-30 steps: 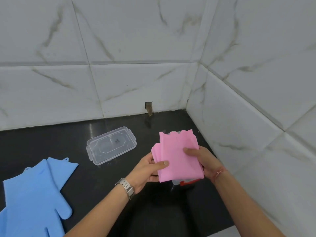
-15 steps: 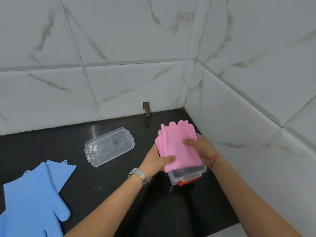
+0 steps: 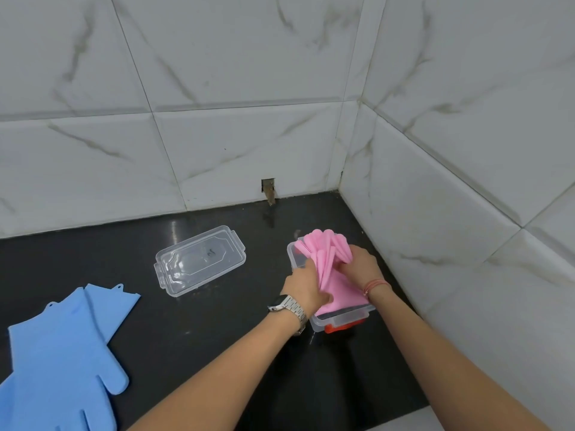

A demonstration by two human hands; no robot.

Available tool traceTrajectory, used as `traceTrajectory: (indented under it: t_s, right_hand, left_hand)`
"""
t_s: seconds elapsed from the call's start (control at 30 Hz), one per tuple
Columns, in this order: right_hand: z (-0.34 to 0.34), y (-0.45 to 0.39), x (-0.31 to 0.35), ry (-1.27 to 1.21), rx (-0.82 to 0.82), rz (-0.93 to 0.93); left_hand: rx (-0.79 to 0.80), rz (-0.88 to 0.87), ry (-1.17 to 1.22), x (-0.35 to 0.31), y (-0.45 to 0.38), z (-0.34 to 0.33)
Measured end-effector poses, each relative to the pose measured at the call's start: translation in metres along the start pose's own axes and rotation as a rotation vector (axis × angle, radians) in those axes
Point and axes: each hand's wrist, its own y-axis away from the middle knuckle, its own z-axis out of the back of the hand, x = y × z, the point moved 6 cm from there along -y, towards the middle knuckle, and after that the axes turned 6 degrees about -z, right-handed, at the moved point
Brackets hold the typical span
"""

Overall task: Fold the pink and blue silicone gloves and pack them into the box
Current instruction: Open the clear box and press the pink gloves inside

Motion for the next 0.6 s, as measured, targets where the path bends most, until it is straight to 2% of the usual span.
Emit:
traceTrajectory:
  t_s: [0.27, 0.37, 0.43, 0.53, 0.6]
  right_hand:
    - [-0.015, 0.010, -0.004, -0.044, 0.000, -0.021]
    - [-0.018, 0.012, -0.003, 0.003, 0.023, -0.033]
    - [-0.020, 0.011, -0.004, 0.053, 0.032, -0.063]
    - [-0.020, 0.014, -0.004, -0.007, -0.005, -0.054]
    - [-0.018, 0.021, 0.000, -0.121, -0.044, 0.031]
  left_hand:
    - [-0.082, -0.065, -0.497, -0.005, -0.002, -0.023]
    - [-0.124, -0.024, -0.506, -0.003, -0.003, -0.026]
    - [-0.240, -0.009, -0.468, 0.000, -0.002, -0.017]
    - [-0.382, -0.153, -0.457, -0.006, -0.001, -0.011]
    - [-0.355, -0.250, -0.469, -0.013, -0.003, -0.013]
